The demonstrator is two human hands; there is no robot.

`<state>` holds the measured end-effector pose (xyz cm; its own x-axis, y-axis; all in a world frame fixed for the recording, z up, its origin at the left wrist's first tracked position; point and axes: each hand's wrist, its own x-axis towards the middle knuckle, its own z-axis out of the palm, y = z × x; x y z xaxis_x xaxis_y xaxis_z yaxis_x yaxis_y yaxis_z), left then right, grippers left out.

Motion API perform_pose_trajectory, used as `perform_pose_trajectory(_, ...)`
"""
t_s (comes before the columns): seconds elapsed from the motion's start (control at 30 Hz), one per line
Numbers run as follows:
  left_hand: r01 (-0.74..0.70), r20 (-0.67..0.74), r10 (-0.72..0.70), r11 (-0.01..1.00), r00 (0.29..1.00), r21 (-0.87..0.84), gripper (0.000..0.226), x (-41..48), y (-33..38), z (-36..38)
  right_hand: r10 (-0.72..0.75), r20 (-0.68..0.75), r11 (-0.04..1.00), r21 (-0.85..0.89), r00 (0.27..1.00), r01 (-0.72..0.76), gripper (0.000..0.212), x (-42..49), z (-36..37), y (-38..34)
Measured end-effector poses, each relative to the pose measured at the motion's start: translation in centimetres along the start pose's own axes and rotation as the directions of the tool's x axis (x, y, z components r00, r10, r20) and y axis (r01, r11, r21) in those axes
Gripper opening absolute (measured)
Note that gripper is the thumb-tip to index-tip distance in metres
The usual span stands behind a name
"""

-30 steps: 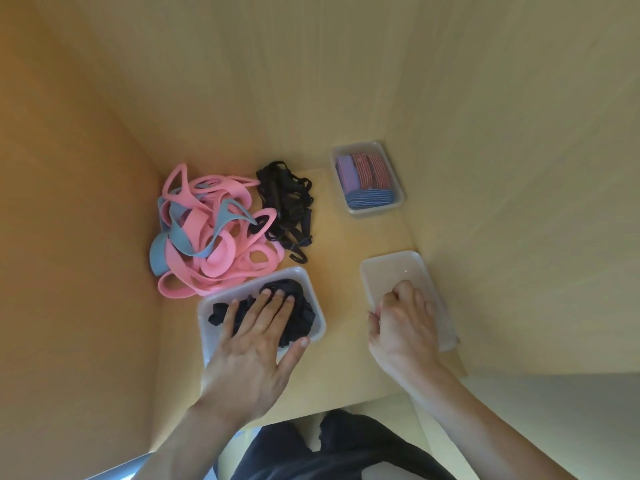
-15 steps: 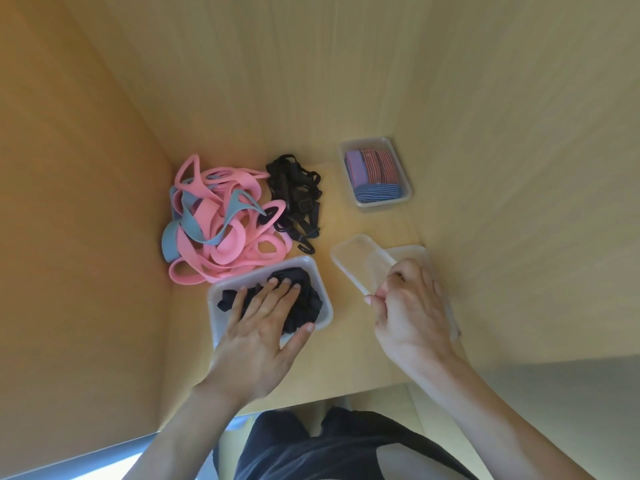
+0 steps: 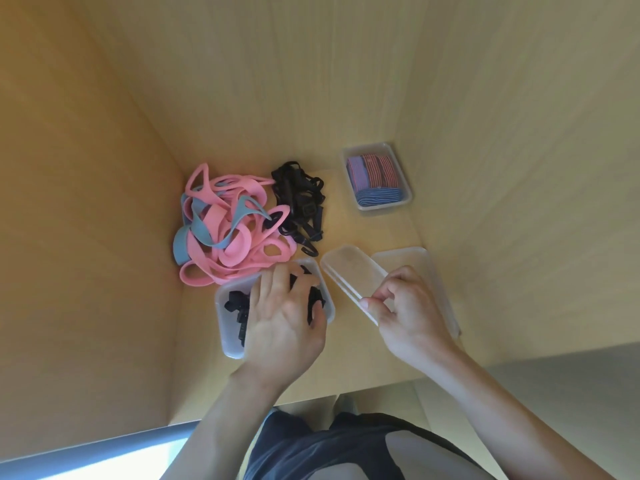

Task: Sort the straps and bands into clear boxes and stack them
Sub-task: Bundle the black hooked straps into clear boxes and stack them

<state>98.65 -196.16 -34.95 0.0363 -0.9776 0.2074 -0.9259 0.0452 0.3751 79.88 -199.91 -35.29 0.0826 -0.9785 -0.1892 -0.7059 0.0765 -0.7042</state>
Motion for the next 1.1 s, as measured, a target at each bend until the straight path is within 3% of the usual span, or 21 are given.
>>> perform_pose_trajectory(0.23,-0.022,0.012,0.023,0.998,1.0,-0.066,0.02,1.1,1.6,0.5,-0.067,-0.051,0.998,-0.013,0.996,0.067,0.026,-0.4,-1.1,-0.5)
perform_pose_trajectory(0.4,-0.208,-0.082,0.202,0.975,0.976,-0.076,0.045,2.8,1.0,-1.0,-0.345,-0.08,0.934,-0.131,0.935,0.333,0.02,-1.4,-2.8,-1.7)
perform_pose_trajectory(0.53,-0.365,-0.172,0.355,0.93,0.919,-0.032,0.013,3.3,-0.6,-2.4,-0.487,-0.107,0.868,-0.164,0.867,0.468,0.02,-2.0,-3.7,-2.6)
perform_pose_trajectory(0.6,-0.364,-0.193,0.35,0.93,0.917,-0.042,0.02,3.1,-1.1,-3.3,-0.518,-0.131,0.854,-0.128,0.845,0.504,0.02,-2.0,-4.1,-2.7)
perform_pose_trajectory(0.8,-0.181,-0.256,0.127,0.964,0.958,-0.196,0.009,1.2,-2.7,-5.5,-0.611,-0.248,0.781,-0.031,0.752,0.624,0.006,-0.5,-4.1,-3.3)
perform_pose_trajectory(0.97,0.07,-0.194,-0.158,0.915,0.968,-0.398,0.035,-0.3,-3.4,-7.4,-0.649,-0.334,0.725,0.001,0.683,0.689,0.005,0.9,-2.3,-5.3)
perform_pose_trajectory(1.03,0.183,-0.129,-0.284,0.843,0.95,-0.505,0.02,-0.6,-4.0,-8.0,-0.623,-0.347,0.736,0.042,0.701,0.676,0.006,1.2,-1.7,-5.9)
perform_pose_trajectory(1.1,0.28,-0.057,-0.39,0.747,0.919,-0.603,0.009,-1.0,-4.7,-8.6,-0.502,-0.334,0.794,0.188,0.798,0.578,0.012,1.5,-1.4,-6.5)
